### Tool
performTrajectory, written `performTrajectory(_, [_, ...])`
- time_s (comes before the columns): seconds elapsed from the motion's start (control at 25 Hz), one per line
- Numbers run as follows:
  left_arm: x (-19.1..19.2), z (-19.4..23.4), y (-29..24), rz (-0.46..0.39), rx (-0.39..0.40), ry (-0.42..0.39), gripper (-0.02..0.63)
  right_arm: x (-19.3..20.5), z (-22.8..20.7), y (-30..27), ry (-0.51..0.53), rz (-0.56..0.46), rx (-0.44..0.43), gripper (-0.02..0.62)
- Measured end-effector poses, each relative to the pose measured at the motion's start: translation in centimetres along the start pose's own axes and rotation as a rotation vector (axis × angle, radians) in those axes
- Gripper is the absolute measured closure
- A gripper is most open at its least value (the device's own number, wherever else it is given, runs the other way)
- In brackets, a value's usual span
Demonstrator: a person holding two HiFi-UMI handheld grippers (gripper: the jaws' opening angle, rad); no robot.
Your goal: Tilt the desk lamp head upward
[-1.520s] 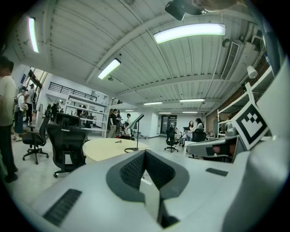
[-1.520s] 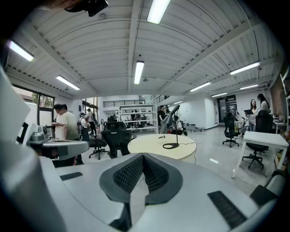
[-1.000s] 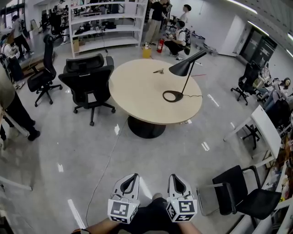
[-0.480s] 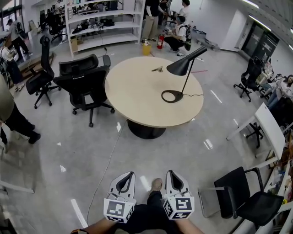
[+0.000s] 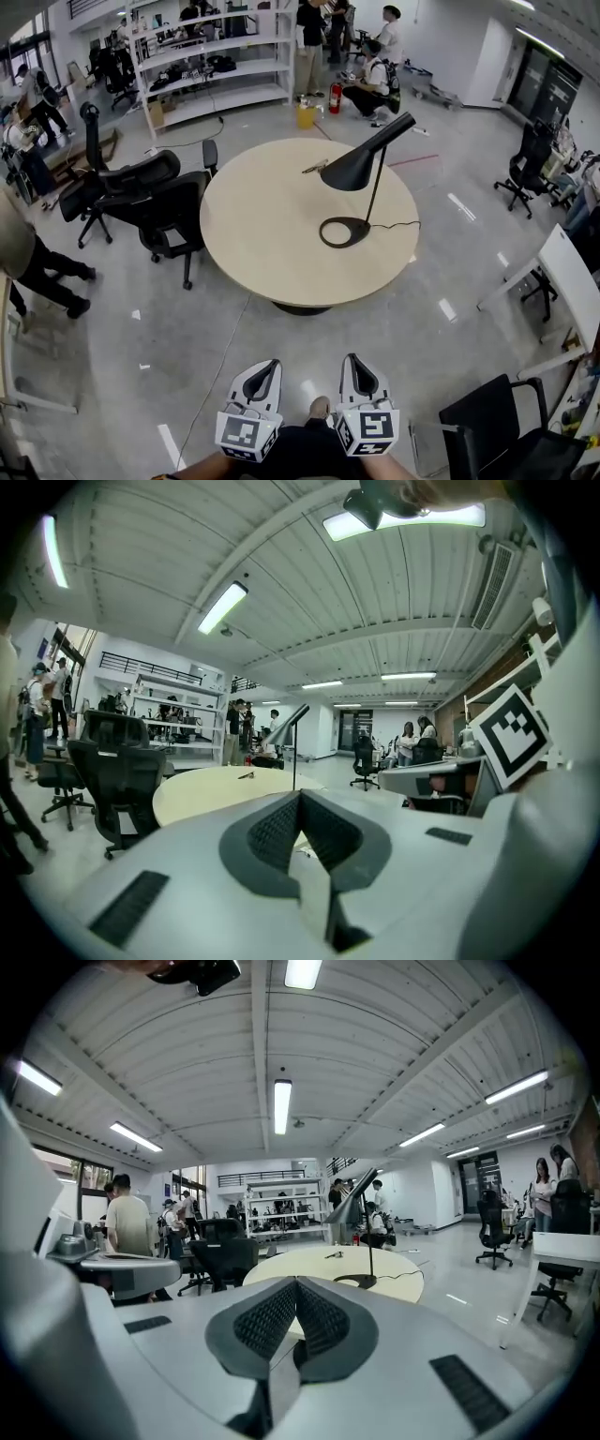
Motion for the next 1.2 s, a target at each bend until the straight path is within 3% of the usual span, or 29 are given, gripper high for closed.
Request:
performTrajectory(0.24, [-1.9,-3.6,-9.6,0.007,0.002,0.001,0.56,-1.7,-9.2,-4.2,0.02,-0.026,-0.009,0.58])
performTrajectory(0.44, [-2.8,-5.7,-14.4,0.01,0.012,0.0,0.56,-2.5,-14.5,-6.2,0.019,-0.038,0.0,0.58])
performTrajectory(0.84, [-3.9,-5.2,-20.5,0.023,0.034,0.012,0.56,-2.8,-18.6,-10.1,-0.009,-0.02,0.02,0.58])
performTrajectory(1.2, [-6.1,-2.0,-31.1,0.025,0.126,0.045,0.56,-5.0,-22.1,-17.2,0.01,0.014,0.068,0.58])
Point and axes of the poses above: the fingertips, and each gripper's own axes: y backward along the fingers, z to its left, x out of its underside, the point moved 8 cm from there along y, backward along the fingers, and after that the axes turned 5 degrees about z, right-handed, at the moved point
